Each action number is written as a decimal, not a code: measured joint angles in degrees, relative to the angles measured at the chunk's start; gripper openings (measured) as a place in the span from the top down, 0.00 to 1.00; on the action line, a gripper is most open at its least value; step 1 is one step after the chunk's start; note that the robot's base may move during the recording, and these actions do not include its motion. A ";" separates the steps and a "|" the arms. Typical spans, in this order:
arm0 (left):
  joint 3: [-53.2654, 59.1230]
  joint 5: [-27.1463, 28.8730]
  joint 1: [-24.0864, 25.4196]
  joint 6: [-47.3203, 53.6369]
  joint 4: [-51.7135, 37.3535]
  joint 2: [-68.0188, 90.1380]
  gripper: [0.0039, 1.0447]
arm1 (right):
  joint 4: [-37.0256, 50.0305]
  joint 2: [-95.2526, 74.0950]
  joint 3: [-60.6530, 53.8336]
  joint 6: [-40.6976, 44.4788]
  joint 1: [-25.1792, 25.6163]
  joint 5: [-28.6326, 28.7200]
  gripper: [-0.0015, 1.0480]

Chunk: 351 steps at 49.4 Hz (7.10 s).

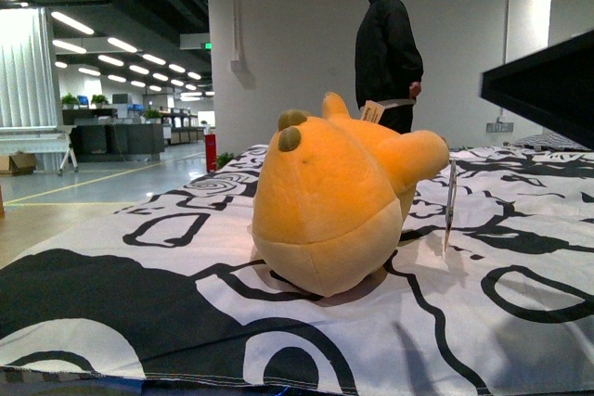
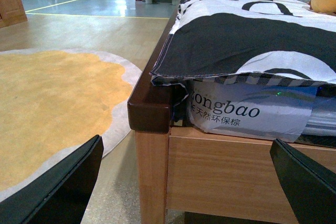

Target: Put away toys

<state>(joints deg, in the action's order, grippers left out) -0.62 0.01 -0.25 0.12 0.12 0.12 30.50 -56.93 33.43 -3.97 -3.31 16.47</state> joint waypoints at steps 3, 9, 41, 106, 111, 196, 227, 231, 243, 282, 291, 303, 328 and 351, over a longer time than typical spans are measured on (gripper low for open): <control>0.00 0.00 0.02 0.00 0.00 0.00 0.05 | 0.42 -2.78 2.08 0.52 -1.14 -1.25 0.00; 0.00 0.00 0.00 0.00 0.00 0.00 0.05 | 0.55 -9.05 7.65 1.18 -3.63 -4.33 0.00; 0.00 0.00 0.00 0.00 0.00 0.00 0.05 | -2.73 -26.58 23.93 7.96 -14.56 -15.74 0.00; 0.00 0.00 0.02 0.00 0.00 0.00 0.05 | -3.10 -40.46 28.72 10.67 -10.36 -25.83 0.44; 0.00 0.00 0.00 0.00 0.00 0.00 0.05 | -4.46 -39.34 28.72 8.83 -9.92 -24.63 0.55; 0.00 0.00 0.02 0.00 0.00 0.00 0.05 | -11.82 22.45 -8.37 -9.51 20.65 12.07 0.83; 0.00 0.00 0.00 0.00 0.00 0.00 0.05 | -14.84 48.37 -27.56 -8.33 12.98 3.10 0.83; 0.00 0.00 0.00 0.00 0.00 0.00 0.05 | -14.71 49.03 -28.65 -8.31 12.68 2.47 0.83; 0.00 0.00 0.00 0.00 0.00 0.00 0.05 | -16.17 50.97 -30.32 -8.13 9.22 -0.02 0.83; 0.00 0.09 0.07 0.00 0.00 0.00 0.05 | -16.26 51.12 -30.36 -7.93 9.07 -0.37 0.83; 0.00 0.13 0.09 0.00 0.00 -0.02 0.05 | -16.26 51.25 -30.38 -7.85 9.03 -0.31 0.83; 0.00 0.00 0.07 0.00 0.00 -0.02 0.05 | -16.33 51.30 -30.49 -7.76 9.03 -0.44 0.83; 0.00 0.00 0.09 0.00 0.00 -0.02 0.05 | -16.33 51.28 -30.51 -7.74 9.01 -0.42 0.83; 0.00 -0.11 0.07 0.00 0.00 0.00 0.05 | -16.33 51.30 -30.51 -7.65 9.01 -0.42 0.83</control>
<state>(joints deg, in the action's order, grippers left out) -0.62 -0.10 -0.19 0.12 0.12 0.12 14.17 -5.63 2.92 -11.62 5.69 16.05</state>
